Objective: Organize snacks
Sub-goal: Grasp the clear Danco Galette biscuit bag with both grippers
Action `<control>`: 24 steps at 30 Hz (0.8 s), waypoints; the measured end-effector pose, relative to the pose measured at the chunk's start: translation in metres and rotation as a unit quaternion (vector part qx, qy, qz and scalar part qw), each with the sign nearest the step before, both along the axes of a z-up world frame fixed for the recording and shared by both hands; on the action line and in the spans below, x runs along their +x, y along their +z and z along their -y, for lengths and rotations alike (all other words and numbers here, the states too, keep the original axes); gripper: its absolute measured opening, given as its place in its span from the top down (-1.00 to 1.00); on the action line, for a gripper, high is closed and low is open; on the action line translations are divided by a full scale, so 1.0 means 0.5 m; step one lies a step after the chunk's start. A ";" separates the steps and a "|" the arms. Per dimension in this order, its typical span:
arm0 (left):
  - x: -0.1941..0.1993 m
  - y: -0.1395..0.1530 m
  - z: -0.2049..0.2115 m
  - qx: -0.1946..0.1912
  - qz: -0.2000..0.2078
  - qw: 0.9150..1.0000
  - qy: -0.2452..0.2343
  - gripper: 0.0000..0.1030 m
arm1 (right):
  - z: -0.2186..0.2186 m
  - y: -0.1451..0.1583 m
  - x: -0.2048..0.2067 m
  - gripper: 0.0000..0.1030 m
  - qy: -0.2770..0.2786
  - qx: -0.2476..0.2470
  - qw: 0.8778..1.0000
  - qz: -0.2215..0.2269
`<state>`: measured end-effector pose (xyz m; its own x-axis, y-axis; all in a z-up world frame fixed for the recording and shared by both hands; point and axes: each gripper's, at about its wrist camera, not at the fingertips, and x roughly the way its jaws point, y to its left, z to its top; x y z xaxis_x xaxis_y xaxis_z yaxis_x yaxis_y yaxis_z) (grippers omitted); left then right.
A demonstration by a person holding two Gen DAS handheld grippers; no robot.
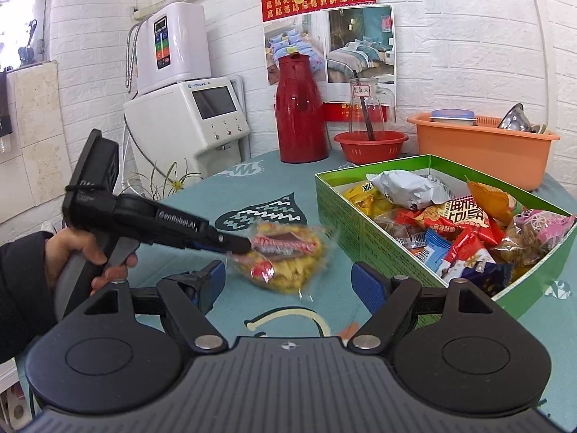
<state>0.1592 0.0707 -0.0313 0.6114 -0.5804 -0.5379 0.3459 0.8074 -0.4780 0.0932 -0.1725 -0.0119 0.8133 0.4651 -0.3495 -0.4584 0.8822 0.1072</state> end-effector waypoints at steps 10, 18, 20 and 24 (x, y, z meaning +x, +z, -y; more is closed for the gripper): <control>-0.061 0.013 0.036 -0.011 0.000 1.000 0.004 -0.60 | 0.053 -0.058 0.016 -1.00 -0.043 0.063 0.992 -0.105; -0.040 0.005 0.051 -0.011 -0.018 1.000 0.002 -0.42 | 0.041 -0.087 0.034 -1.00 -0.037 0.119 0.980 -0.154; -0.037 -0.003 0.061 -0.004 -0.028 1.000 0.000 -0.24 | 0.028 -0.088 0.043 -0.66 -0.038 0.118 0.980 -0.153; -0.052 0.004 0.073 -0.013 -0.020 1.000 -0.005 -0.03 | 0.008 -0.075 0.034 -0.22 -0.050 0.077 0.988 -0.126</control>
<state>0.1334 0.0341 -0.0294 0.5844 -0.6005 -0.5459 0.3335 0.7909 -0.5131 0.1101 -0.1766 -0.0493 0.7541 0.4504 -0.4780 -0.3122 0.8861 0.3425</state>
